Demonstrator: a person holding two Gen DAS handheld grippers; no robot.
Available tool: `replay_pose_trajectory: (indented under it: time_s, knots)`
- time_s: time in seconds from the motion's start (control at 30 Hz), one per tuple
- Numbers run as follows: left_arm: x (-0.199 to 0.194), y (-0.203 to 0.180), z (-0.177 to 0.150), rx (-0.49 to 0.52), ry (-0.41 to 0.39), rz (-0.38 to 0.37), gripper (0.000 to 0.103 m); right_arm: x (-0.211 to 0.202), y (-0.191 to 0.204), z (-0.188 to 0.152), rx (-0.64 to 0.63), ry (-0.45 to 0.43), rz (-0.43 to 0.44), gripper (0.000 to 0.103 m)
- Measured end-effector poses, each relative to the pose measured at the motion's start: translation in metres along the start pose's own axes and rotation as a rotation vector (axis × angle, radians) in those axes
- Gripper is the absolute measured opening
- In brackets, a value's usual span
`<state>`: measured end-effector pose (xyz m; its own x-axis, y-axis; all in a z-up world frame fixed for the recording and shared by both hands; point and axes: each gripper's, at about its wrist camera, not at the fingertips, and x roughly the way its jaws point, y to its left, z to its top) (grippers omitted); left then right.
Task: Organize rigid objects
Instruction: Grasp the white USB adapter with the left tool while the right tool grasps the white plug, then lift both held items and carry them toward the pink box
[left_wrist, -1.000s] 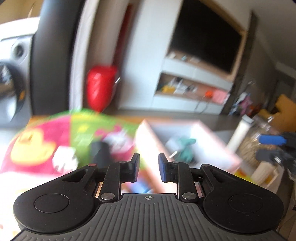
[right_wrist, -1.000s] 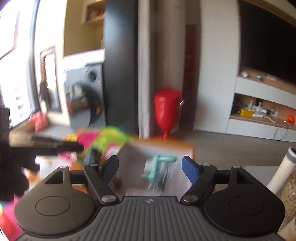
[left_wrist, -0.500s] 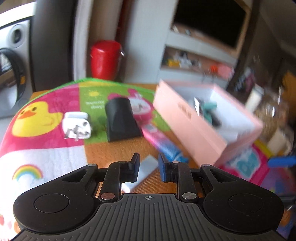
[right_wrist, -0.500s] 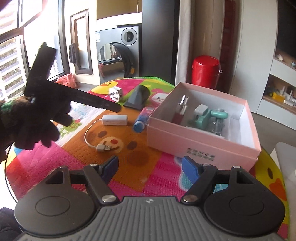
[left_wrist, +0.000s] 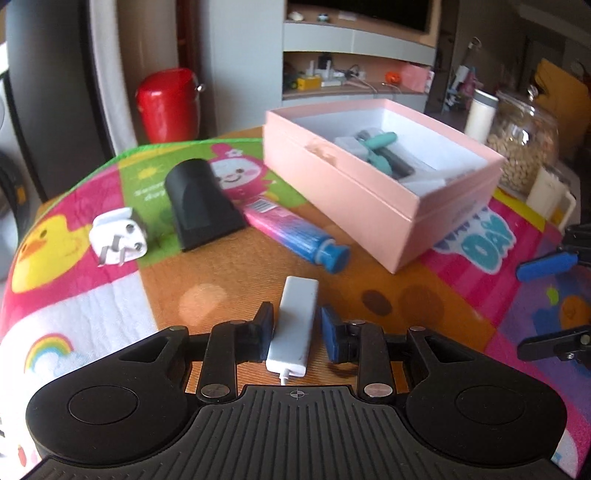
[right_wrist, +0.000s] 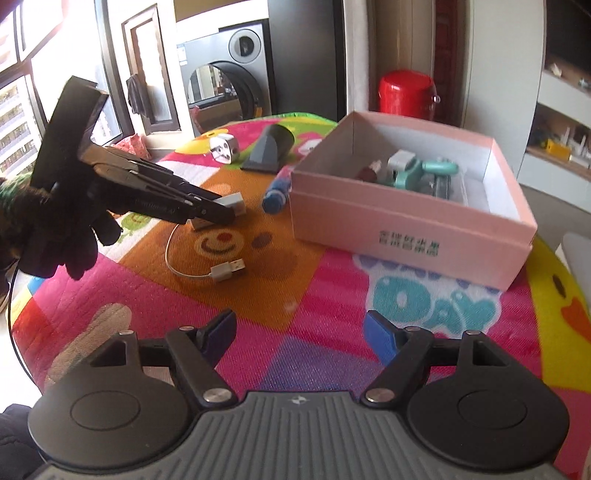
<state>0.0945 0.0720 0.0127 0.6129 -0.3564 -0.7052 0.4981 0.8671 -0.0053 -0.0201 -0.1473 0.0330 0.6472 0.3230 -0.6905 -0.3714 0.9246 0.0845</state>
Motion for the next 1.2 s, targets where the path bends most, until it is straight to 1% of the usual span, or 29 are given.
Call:
replay_pose_trajectory:
  time_s: [0.1,0.13,0.17,0.23,0.27,0.3,0.37,0.43,0.47,0.57,0.63,0.7,0.8,0.87,1.0,1.07,1.1,1.13,1.17,1.2]
  knots:
    - [-0.001,-0.008,-0.003,-0.003,-0.022,0.051,0.028,0.002,0.002,-0.002,-0.008,0.003,-0.011,0.076]
    - [-0.003,-0.009,-0.005,-0.027,-0.031,0.066,0.025,0.003,0.002,-0.003,-0.011,0.004,-0.016,0.076]
    - [-0.007,-0.009,-0.009,-0.060,-0.046,0.074,0.025,0.003,0.002,-0.004,-0.013,0.004,-0.021,0.076]
    - [-0.021,-0.005,-0.021,-0.131,-0.102,0.066,0.025,0.000,0.003,-0.005,-0.020,-0.004,-0.033,0.076]
    - [-0.029,-0.003,-0.029,-0.163,-0.130,0.074,0.025,-0.001,0.003,-0.004,-0.023,-0.011,-0.041,0.076]
    - [-0.037,-0.001,-0.036,-0.189,-0.152,0.094,0.025,-0.003,0.004,-0.003,-0.027,-0.018,-0.051,0.076]
    - [-0.051,0.005,-0.051,-0.233,-0.182,0.163,0.025,-0.005,0.006,0.004,-0.043,-0.030,-0.060,0.076]
    - [-0.061,0.014,-0.065,-0.284,-0.197,0.209,0.025,-0.005,0.014,0.020,-0.082,-0.051,-0.053,0.076]
    - [-0.063,0.018,-0.071,-0.316,-0.197,0.207,0.025,-0.005,0.020,0.031,-0.107,-0.070,-0.046,0.076]
    - [-0.066,0.027,-0.083,-0.378,-0.209,0.163,0.025,0.006,0.041,0.076,-0.148,-0.122,0.001,0.078]
    - [-0.067,0.031,-0.083,-0.394,-0.217,0.151,0.025,0.025,0.055,0.111,-0.149,-0.129,0.047,0.078]
    - [-0.065,0.034,-0.083,-0.409,-0.215,0.141,0.025,0.055,0.071,0.145,-0.148,-0.111,0.076,0.078]
    - [-0.066,0.036,-0.086,-0.423,-0.223,0.130,0.025,0.108,0.097,0.185,-0.172,-0.060,0.072,0.078]
    - [-0.066,0.037,-0.087,-0.438,-0.228,0.117,0.025,0.144,0.112,0.201,-0.196,-0.029,0.039,0.078]
    - [-0.068,0.041,-0.090,-0.471,-0.238,0.092,0.025,0.201,0.126,0.212,-0.196,0.029,-0.035,0.078]
    - [-0.068,0.043,-0.091,-0.480,-0.239,0.087,0.025,0.220,0.128,0.210,-0.200,0.064,-0.045,0.076]
    - [-0.068,0.043,-0.092,-0.483,-0.240,0.085,0.025,0.225,0.127,0.208,-0.200,0.079,-0.045,0.070]
    - [-0.069,0.043,-0.092,-0.485,-0.241,0.083,0.025,0.229,0.126,0.207,-0.199,0.097,-0.034,0.058]
    - [-0.069,0.043,-0.093,-0.488,-0.242,0.081,0.025,0.229,0.125,0.206,-0.197,0.109,-0.029,0.052]
    - [-0.069,0.043,-0.093,-0.490,-0.243,0.079,0.025,0.225,0.124,0.204,-0.195,0.106,-0.031,0.052]
